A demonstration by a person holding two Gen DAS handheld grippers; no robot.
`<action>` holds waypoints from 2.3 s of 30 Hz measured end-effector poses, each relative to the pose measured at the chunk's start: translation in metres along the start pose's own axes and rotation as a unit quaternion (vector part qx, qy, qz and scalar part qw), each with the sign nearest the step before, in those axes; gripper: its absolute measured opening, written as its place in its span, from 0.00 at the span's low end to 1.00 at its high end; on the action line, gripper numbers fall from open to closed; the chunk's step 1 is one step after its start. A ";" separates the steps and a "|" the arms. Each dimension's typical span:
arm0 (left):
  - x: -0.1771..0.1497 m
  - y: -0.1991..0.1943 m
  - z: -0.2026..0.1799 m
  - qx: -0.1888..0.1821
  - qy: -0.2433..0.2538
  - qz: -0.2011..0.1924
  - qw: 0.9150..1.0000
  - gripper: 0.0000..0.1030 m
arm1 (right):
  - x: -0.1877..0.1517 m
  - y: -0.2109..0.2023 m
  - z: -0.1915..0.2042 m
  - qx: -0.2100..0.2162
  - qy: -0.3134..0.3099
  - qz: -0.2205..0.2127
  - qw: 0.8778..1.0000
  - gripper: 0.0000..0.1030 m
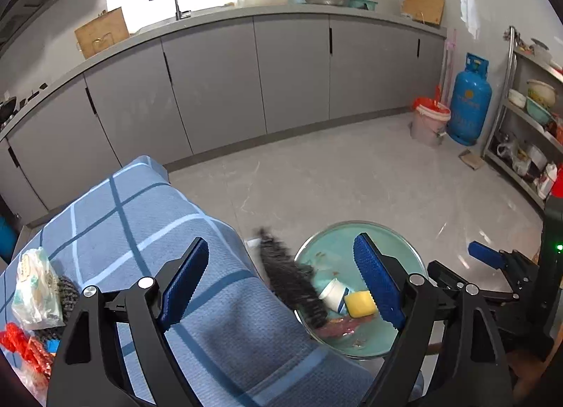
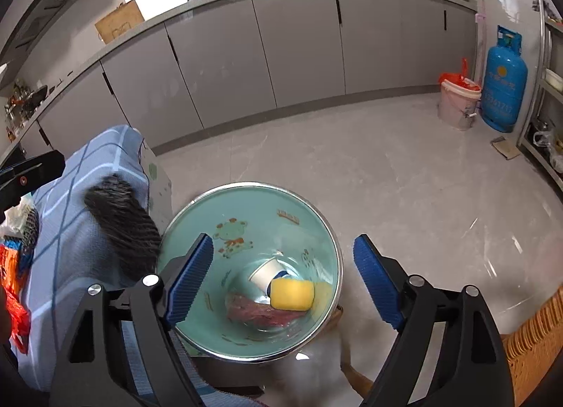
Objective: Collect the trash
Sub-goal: 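Grasp the clear plastic bag with the left tool while the right tool grasps the orange wrapper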
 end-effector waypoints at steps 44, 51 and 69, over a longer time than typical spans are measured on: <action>-0.197 -0.228 0.278 0.258 -0.177 0.005 0.950 0.91 | -0.095 -0.139 0.316 0.202 -0.264 -0.003 0.943 0.88; -0.191 -0.196 0.289 0.245 -0.187 0.005 0.951 0.91 | -0.106 -0.121 0.325 0.188 -0.281 0.016 0.941 0.88; -0.190 -0.182 0.275 0.190 -0.194 0.015 0.962 0.27 | -0.131 -0.115 0.340 0.209 -0.334 0.039 0.918 0.24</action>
Point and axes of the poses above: each gripper's, at about its wrist camera, not at the fingertips, and y roughly the way its jaws point, z to its left, x to its top, the point moved 10 cm from there along y, roughly the way its jaws point, and after that the axes turned 7 degrees about -x, right-handed, at the moved point
